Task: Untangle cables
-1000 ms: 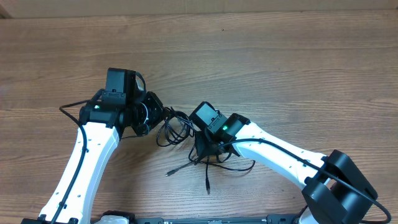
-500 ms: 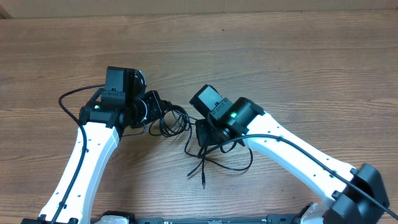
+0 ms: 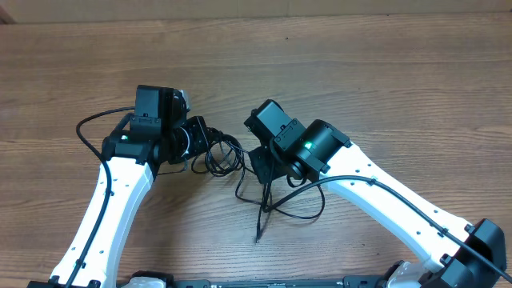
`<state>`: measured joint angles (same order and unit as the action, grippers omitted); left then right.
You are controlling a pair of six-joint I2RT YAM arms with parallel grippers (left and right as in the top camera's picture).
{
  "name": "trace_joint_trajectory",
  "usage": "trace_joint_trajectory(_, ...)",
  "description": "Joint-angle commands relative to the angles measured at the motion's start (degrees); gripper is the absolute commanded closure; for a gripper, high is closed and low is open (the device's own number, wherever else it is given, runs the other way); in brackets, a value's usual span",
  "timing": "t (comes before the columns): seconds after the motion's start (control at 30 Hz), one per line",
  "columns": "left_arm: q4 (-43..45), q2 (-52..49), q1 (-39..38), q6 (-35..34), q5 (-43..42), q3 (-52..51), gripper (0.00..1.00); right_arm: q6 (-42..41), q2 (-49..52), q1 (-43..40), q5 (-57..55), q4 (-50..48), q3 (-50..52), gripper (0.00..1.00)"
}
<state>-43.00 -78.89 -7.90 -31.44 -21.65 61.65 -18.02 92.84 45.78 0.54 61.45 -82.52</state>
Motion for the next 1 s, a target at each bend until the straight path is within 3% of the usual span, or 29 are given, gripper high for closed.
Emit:
trace_joint_trajectory(0.0,0.4,-0.2,-0.2,1.2,-3.2,0.3,0.96,1.7,-1.3,-0.2,-1.7,-0.7,1.0,0.64)
trace_joint_trajectory(0.1,1.3,-0.2,-0.2,1.3,-4.4,0.3,0.96,1.6,-1.3,-0.2,-0.7,-1.1,2.4,0.51)
trace_joint_trajectory(0.23,3.2,-0.2,-0.2,3.1,-7.6,0.3,0.96,-1.9,-1.3,-0.2,-0.1,-2.9,3.1,0.52)
trace_joint_trajectory(0.4,4.5,-0.2,-0.2,13.3,-16.0,0.3,0.96,-4.6,-1.3,-0.2,-0.1,-6.5,3.2,0.53)
trace_joint_trajectory(0.6,3.4,-0.2,-0.2,25.1,-26.5,0.3,0.96,2.4,-1.3,-0.2,-0.5,-9.0,3.2,0.44)
trace_joint_trajectory(0.97,2.1,-0.2,0.0,30.4,-27.3,0.3,0.96,7.2,-1.3,-5.5,-2.8,-6.8,3.2,0.42)
